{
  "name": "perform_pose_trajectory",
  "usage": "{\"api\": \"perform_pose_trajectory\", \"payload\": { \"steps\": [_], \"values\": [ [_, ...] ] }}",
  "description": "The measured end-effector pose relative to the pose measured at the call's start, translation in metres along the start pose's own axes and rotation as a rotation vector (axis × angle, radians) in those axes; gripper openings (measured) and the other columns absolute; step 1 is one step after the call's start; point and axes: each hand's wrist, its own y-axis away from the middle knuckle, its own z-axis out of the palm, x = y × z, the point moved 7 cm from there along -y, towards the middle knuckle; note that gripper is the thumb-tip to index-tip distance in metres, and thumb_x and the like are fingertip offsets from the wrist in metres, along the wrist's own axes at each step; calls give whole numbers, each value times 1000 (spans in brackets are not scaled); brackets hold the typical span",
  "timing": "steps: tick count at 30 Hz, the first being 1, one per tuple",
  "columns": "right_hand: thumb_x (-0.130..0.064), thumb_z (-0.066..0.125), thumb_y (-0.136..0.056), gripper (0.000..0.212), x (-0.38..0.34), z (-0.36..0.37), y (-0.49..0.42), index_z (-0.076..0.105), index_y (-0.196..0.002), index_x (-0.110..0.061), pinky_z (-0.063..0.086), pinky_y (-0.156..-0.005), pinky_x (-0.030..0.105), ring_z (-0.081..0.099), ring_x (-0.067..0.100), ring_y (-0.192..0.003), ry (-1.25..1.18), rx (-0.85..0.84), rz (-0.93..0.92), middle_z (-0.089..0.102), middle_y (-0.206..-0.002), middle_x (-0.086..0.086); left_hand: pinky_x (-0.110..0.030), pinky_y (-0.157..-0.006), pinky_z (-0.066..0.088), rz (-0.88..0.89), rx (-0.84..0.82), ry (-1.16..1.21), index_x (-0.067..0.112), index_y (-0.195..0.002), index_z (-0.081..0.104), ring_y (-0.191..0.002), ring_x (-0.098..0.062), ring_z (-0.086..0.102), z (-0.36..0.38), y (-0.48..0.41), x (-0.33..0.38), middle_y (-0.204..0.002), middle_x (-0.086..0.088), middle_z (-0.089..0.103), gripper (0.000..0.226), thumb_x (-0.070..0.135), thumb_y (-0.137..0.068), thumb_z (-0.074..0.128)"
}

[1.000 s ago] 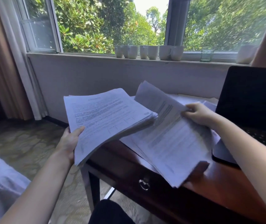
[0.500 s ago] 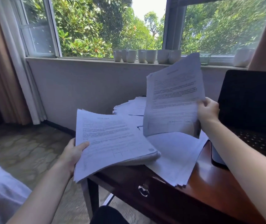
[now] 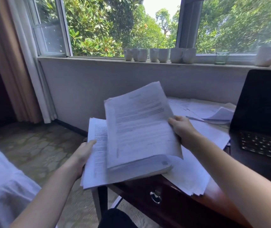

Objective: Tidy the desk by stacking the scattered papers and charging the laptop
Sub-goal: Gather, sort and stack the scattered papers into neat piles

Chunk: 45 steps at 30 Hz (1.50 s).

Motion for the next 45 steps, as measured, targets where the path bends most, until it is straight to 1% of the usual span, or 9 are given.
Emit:
{"api": "perform_pose_trajectory", "payload": {
  "steps": [3,7,11,15,21,31,36,40,45],
  "values": [
    [-2,41,-95,29,9,32,18,58,-73,-10,47,-47,17,57,15,-59,60,-103,25,61,-70,4,-40,-75,54,-41,-22,76,9,-117,64,-99,-36,65,0,-2,-2,-109,-17,70,46,42,-100,37],
    [-6,41,-90,25,17,59,26,59,-75,-1,48,-66,32,58,21,-79,454,-121,-117,60,-79,8,-33,-60,55,-53,-1,88,5,-114,63,-85,-31,67,0,-2,0,-109,-19,68,36,32,-100,43],
    [-11,40,-91,18,20,67,24,55,-92,-2,40,-72,30,54,22,-92,714,-225,-173,60,-97,8,-25,-41,52,-5,20,-21,-2,-103,61,-53,-22,69,-1,-3,3,-73,-12,72,17,7,-97,48],
    [-32,44,-93,29,25,67,18,50,-115,-15,44,-84,35,53,26,-104,1013,-331,-151,57,-114,3,-23,-49,51,91,59,-189,1,-110,59,-66,-17,71,-4,-5,7,-88,-8,73,18,7,-94,55],
    [-24,49,-94,34,19,50,-4,53,-127,-15,34,-75,24,49,17,-92,795,-244,-197,55,-98,-1,-23,-56,45,306,193,-122,10,-105,51,-76,-12,63,-16,4,21,-96,-2,64,16,7,-92,58],
    [-29,55,-89,41,21,29,-66,52,-129,-21,30,-101,33,35,25,-129,1056,-40,-259,43,-138,4,-26,-55,49,241,221,-71,12,-109,48,-77,-18,65,-35,-18,3,-96,-3,65,19,12,-93,58],
    [-43,63,-86,68,25,53,-77,35,-144,-23,23,-108,30,24,16,-140,1107,-311,-295,28,-152,-6,-47,-81,54,199,237,43,14,-113,54,-91,-31,66,-42,-28,-16,-107,-11,67,21,12,-92,60],
    [-55,63,-81,83,31,68,-87,27,-148,-23,21,-114,33,21,17,-143,1060,-440,-234,25,-155,-1,-35,-64,49,219,264,169,13,-110,52,-80,-25,63,-44,-30,-11,-95,-7,65,17,5,-95,53],
    [-67,57,-78,76,21,74,-103,43,-136,-20,42,-85,35,52,29,-112,1379,-369,-315,61,-118,5,-33,-60,45,218,316,225,9,-116,51,-75,-22,59,-56,-38,-5,-91,-7,62,21,3,-96,50]
  ]
}}
